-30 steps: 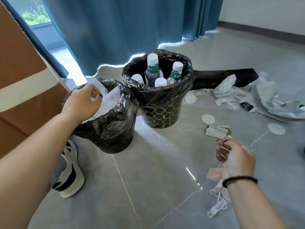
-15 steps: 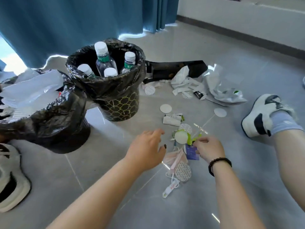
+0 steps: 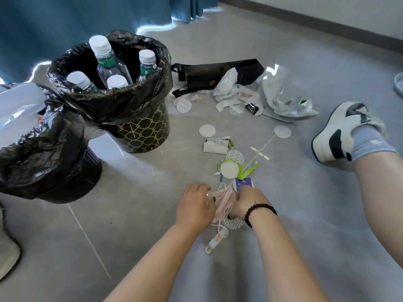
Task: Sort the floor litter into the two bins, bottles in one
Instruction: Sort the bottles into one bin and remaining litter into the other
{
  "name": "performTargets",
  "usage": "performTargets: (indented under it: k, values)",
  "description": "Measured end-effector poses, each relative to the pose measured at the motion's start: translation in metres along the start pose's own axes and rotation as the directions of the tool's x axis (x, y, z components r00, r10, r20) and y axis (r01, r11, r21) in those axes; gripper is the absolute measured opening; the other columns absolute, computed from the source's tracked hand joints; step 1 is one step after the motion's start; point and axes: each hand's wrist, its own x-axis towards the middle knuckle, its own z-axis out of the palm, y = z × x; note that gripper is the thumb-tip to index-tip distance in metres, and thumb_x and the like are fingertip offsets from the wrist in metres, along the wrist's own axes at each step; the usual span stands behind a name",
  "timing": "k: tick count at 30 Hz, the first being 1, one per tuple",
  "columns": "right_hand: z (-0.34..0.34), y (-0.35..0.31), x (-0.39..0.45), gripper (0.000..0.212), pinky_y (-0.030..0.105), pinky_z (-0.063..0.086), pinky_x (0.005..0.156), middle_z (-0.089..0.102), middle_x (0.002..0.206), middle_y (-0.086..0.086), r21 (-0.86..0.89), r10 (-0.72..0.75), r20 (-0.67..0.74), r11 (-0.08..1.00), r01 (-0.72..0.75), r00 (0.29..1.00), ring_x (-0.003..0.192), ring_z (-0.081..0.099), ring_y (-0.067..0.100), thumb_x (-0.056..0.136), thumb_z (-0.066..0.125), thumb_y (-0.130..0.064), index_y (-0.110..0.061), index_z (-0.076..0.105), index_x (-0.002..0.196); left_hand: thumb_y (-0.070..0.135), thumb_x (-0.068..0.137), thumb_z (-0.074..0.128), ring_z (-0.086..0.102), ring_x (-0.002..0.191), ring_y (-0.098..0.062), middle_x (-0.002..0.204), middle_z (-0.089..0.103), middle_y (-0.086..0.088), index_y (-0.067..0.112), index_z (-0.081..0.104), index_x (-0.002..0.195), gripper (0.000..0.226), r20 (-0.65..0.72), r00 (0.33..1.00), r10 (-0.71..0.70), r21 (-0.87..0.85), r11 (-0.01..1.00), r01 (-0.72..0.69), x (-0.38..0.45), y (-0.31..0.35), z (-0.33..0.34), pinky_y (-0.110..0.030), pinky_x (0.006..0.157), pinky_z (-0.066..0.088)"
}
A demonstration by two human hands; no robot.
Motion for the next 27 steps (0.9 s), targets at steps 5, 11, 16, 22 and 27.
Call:
performTargets:
  k: [5,11,16,22,27]
  values:
    - [0.005,0.009,0.004,0.034,0.029,0.053,0.08,0.062,0.091,0.004,0.027,-0.042,-0.006,0.999,0.042,0.999,0.088,0.062,0.023,0.076,0.069,-0.016,-0.013,0.058,0.108,0.032,0.082,0.069,0.037,0.123,-0.02,0.13,0.051,0.003,0.02,0.028,0.148,0.079,0.092,0.99,0.109,-0.136,0.986,-0.096,0.015,0.001,0.003,-0.032,0.105,0.032]
    - [-0.01,0.018,-0.003,0.014,0.021,0.048,0.065,0.059,0.08,-0.005,0.041,-0.171,0.103,0.985,0.167,0.98,0.078,0.058,0.013,0.077,0.067,-0.012,-0.024,0.06,0.078,0.02,0.08,0.064,0.047,0.118,-0.025,0.119,0.059,-0.004,0.017,0.041,0.139,0.063,0.141,0.99,-0.001,-0.129,0.991,0.019,0.015,-0.007,0.014,-0.03,0.097,0.037]
    - [-0.025,0.012,-0.015,0.027,0.02,0.044,0.059,0.049,0.072,-0.008,0.043,-0.294,0.16,0.956,0.291,0.942,0.064,0.049,0.008,0.076,0.071,-0.011,-0.03,0.052,0.079,0.012,0.082,0.062,0.06,0.081,-0.016,0.085,0.062,0.01,0.023,0.058,0.097,0.019,0.038,0.967,-0.251,-0.48,0.844,0.238,0.017,-0.005,-0.011,-0.013,0.059,0.04]
    - [0.017,0.0,-0.017,0.036,0.025,0.049,0.069,0.047,0.073,-0.011,0.048,-0.295,0.216,0.955,0.292,0.931,0.075,0.053,0.014,0.071,0.077,-0.016,-0.029,0.054,0.095,0.014,0.087,0.059,0.05,0.064,-0.007,0.078,0.058,0.001,0.017,0.058,0.084,0.005,-0.163,0.894,-0.418,-0.647,0.729,0.223,0.025,-0.02,-0.075,-0.015,0.051,0.037]
    - [0.043,-0.001,-0.018,0.034,0.016,0.042,0.054,0.048,0.07,-0.013,0.082,-0.309,0.223,0.951,0.298,0.925,0.061,0.049,0.003,0.064,0.082,-0.016,-0.029,0.057,0.082,0.016,0.085,0.063,0.048,0.062,-0.01,0.072,0.054,0.003,0.015,0.056,0.077,0.01,-0.216,0.831,-0.512,-0.73,0.65,0.21,0.025,-0.039,-0.089,-0.024,0.054,0.037]
